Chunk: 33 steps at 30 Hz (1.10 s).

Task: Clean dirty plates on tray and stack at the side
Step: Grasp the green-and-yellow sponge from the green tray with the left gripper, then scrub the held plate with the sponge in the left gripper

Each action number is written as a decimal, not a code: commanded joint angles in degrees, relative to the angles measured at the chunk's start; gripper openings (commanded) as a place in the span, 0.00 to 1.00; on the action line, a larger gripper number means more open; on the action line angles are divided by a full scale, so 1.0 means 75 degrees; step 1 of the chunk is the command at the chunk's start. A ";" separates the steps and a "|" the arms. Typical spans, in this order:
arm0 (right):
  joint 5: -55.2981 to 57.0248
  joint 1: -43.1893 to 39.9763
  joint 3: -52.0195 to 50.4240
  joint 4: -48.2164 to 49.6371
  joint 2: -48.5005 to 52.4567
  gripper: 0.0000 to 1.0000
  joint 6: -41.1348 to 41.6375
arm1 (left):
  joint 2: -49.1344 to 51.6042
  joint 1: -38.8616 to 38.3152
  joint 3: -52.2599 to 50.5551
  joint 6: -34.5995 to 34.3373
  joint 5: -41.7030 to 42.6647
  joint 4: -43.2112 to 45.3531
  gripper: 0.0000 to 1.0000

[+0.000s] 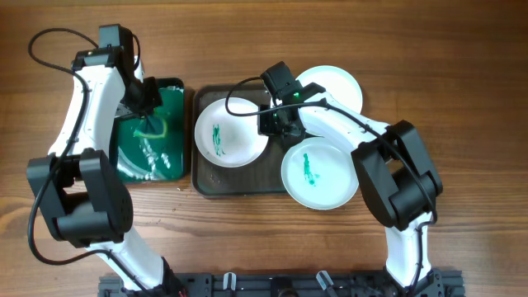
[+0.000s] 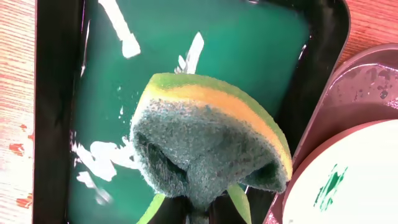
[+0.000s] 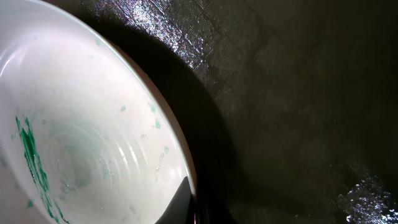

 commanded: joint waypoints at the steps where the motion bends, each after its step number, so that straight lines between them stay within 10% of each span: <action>1: -0.0044 0.0000 0.0105 0.0015 0.0268 0.04 -0.0003 | -0.0119 -0.0052 0.0099 -0.0332 0.0006 -0.0149 0.04; 24: -0.0697 -0.0344 0.0090 -0.0154 0.0268 0.04 -0.0050 | 0.1483 -0.2838 -0.0720 -0.2882 0.0775 0.1157 0.04; 30: -0.0691 -0.0344 0.0090 -0.0152 0.0268 0.04 -0.0052 | 0.1480 -0.2769 -0.0717 -0.0163 0.5010 0.1591 0.04; 33: -0.0694 -0.0344 0.0090 -0.0166 0.0268 0.04 -0.0052 | 0.1480 -0.2634 -0.0717 -0.0195 0.4809 0.1644 0.04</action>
